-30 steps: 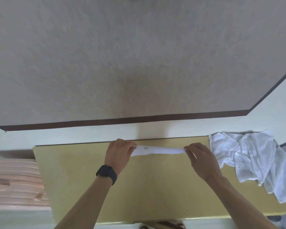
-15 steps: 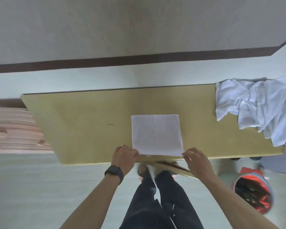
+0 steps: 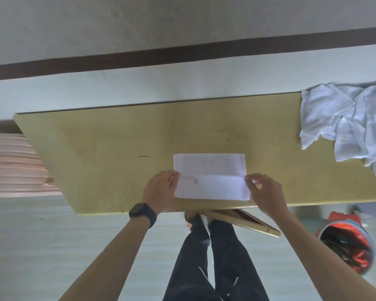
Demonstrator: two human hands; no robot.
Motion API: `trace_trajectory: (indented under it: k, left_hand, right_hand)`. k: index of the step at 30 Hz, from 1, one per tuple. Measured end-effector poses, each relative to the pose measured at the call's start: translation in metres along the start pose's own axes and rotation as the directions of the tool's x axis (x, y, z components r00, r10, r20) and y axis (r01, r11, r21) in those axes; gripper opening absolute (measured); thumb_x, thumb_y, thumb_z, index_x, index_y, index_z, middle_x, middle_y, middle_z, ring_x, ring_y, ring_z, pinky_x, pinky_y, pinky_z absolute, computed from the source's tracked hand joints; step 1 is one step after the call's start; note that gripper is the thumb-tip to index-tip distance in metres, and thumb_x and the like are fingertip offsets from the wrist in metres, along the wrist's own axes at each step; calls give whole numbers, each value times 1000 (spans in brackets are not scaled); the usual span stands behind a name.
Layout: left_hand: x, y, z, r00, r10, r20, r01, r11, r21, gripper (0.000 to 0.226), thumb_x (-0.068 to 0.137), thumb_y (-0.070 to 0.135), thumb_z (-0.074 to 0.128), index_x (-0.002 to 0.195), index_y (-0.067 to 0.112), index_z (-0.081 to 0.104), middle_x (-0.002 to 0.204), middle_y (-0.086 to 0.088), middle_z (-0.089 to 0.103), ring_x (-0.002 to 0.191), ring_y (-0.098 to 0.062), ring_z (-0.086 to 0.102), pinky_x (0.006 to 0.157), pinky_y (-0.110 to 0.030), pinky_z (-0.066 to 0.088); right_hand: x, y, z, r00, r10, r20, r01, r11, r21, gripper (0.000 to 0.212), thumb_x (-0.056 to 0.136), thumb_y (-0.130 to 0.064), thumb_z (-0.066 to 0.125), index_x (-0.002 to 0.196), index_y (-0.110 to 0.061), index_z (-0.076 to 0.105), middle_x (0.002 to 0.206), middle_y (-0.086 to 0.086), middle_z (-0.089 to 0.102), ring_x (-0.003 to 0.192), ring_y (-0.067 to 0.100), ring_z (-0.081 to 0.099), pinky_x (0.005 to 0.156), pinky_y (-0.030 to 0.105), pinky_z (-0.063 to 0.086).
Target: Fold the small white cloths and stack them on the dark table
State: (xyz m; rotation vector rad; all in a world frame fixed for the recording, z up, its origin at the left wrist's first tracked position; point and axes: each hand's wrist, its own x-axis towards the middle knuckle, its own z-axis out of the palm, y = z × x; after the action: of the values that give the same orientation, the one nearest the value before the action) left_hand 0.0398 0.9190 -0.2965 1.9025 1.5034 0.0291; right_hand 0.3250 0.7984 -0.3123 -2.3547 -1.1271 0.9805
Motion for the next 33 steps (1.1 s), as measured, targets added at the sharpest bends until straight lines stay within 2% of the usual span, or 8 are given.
trace_trajectory:
  k: [3, 6, 10, 16, 19, 23, 28, 33]
  left_hand:
    - [36, 3, -2, 988, -109, -107, 89, 980, -177, 17, 97, 32, 58, 107, 24, 69, 92, 7, 69, 86, -12, 63, 78, -29, 52]
    - [63, -4, 5, 977, -191, -95, 159, 949, -272, 14, 95, 35, 61, 104, 30, 71, 86, 11, 68, 84, -8, 63, 77, -27, 52]
    - [82, -14, 17, 974, -218, -65, 196, 950, -244, 15, 94, 38, 61, 105, 37, 72, 89, 12, 69, 86, -8, 63, 78, -27, 52]
    - [89, -19, 24, 977, -201, -71, 187, 967, -173, 16, 94, 36, 61, 105, 36, 72, 86, 14, 67, 83, -7, 62, 79, -28, 51]
    - [89, -19, 24, 981, -183, -65, 172, 974, -145, 16, 94, 34, 61, 106, 34, 73, 86, 12, 67, 81, -8, 62, 79, -28, 51]
    - [85, -20, 23, 987, -155, -53, 152, 987, -59, 20, 96, 35, 57, 111, 37, 70, 91, 11, 65, 86, -11, 60, 79, -32, 51]
    - [83, -17, 22, 995, -70, -66, 83, 973, 217, 22, 98, 32, 54, 116, 26, 65, 115, -2, 61, 107, -24, 54, 81, -37, 48]
    - [86, -11, 17, 998, -69, -10, 70, 974, 217, 16, 99, 27, 51, 113, 21, 57, 113, 0, 56, 108, -20, 52, 73, -31, 42]
  right_hand:
    - [35, -14, 1, 991, 123, -47, -112, 975, 194, 13, 94, -35, 64, 102, -27, 69, 90, -10, 68, 80, -1, 61, 68, 15, 41]
    - [60, -15, 10, 984, 146, -102, -118, 963, 241, 14, 96, -31, 60, 105, -26, 69, 88, -14, 66, 81, -8, 57, 66, 10, 38]
    - [77, -11, 23, 982, 125, -141, -90, 968, 234, 18, 96, -25, 57, 108, -27, 71, 91, -13, 68, 87, 2, 61, 73, 12, 40]
    - [84, -7, 32, 977, 33, -209, -9, 993, 115, 18, 96, -18, 59, 106, -23, 73, 91, -3, 63, 76, 0, 55, 69, -2, 34]
    - [81, -5, 34, 973, -10, -230, 28, 997, 76, 18, 97, -19, 58, 108, -21, 72, 92, -3, 61, 75, 3, 54, 72, 6, 37]
    - [76, 1, 39, 964, -84, -253, 95, 995, 28, 19, 98, -19, 58, 112, -17, 71, 100, 1, 63, 83, 15, 60, 81, 29, 50]
    - [72, 6, 46, 927, -285, -244, 224, 942, -250, 15, 96, -9, 59, 107, -4, 68, 104, 13, 62, 90, 33, 58, 75, 34, 48]
    - [73, 3, 41, 945, -281, -167, 243, 945, -218, 8, 99, -10, 46, 100, -8, 53, 98, 7, 55, 88, 27, 48, 72, 36, 42]
